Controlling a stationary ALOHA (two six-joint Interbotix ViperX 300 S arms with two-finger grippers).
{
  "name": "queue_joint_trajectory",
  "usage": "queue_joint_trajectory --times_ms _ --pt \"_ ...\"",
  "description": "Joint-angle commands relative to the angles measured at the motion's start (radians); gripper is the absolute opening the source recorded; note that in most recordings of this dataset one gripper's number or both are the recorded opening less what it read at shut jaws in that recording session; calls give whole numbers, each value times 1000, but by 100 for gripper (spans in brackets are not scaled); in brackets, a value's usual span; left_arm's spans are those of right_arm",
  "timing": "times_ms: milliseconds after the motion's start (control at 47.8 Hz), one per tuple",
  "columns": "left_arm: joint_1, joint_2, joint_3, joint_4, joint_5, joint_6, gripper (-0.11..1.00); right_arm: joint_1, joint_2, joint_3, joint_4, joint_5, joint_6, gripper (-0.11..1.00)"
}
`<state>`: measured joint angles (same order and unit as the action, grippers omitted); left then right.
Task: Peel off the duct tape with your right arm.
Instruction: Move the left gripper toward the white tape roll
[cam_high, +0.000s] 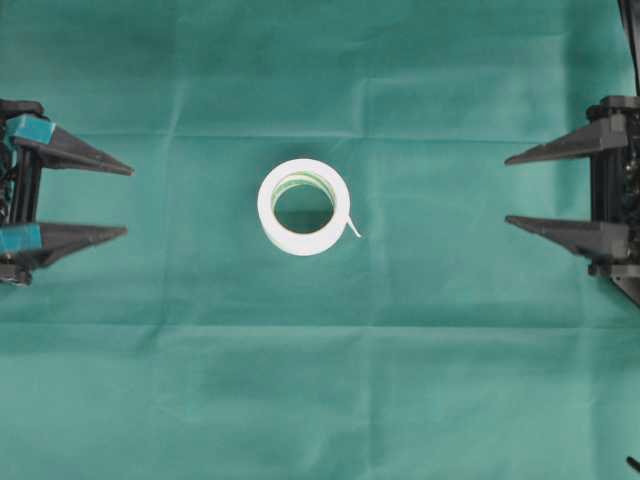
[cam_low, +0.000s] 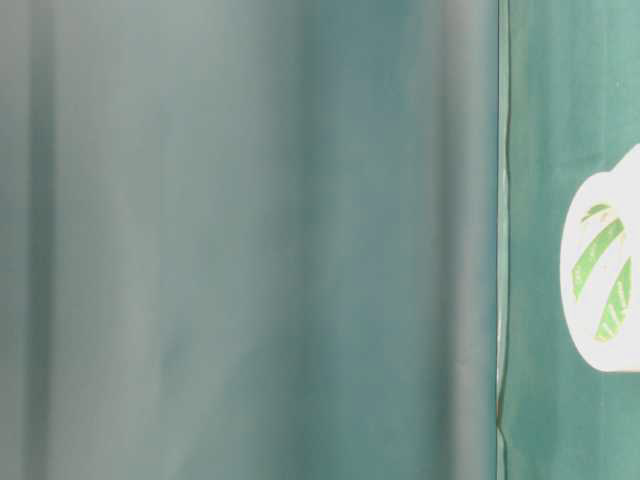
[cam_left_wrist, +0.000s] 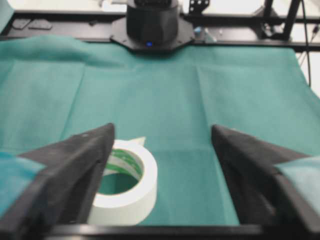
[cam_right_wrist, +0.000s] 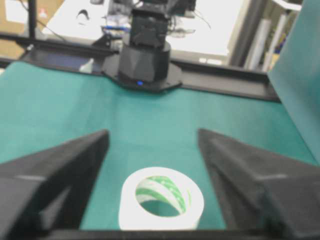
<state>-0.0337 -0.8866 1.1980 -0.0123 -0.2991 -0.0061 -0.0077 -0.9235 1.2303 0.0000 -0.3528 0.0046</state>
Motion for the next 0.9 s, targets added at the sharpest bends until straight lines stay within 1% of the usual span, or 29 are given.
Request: queue_joint_trajectory --times_ms 0,63,84,146,439,690,878 --pt "-3 15 -31 -3 -14 2 93 -2 9 -14 -2 -12 2 59" --pt "-3 23 -40 -3 -17 3 93 -2 9 -12 -2 -12 3 75" --pt "-3 26 -43 -3 -17 3 93 -2 11 -12 -2 -12 3 77" --pt "-3 38 -57 -3 -18 5 93 -2 14 -12 -2 -12 3 75" --pt "0 141 -141 -3 -18 20 93 -2 44 -12 0 -40 3 75" --pt "20 267 -230 -3 -18 23 93 -3 48 -12 0 -49 3 75" --pt "23 360 -299 -3 -18 49 93 -2 48 -12 0 -49 3 75"
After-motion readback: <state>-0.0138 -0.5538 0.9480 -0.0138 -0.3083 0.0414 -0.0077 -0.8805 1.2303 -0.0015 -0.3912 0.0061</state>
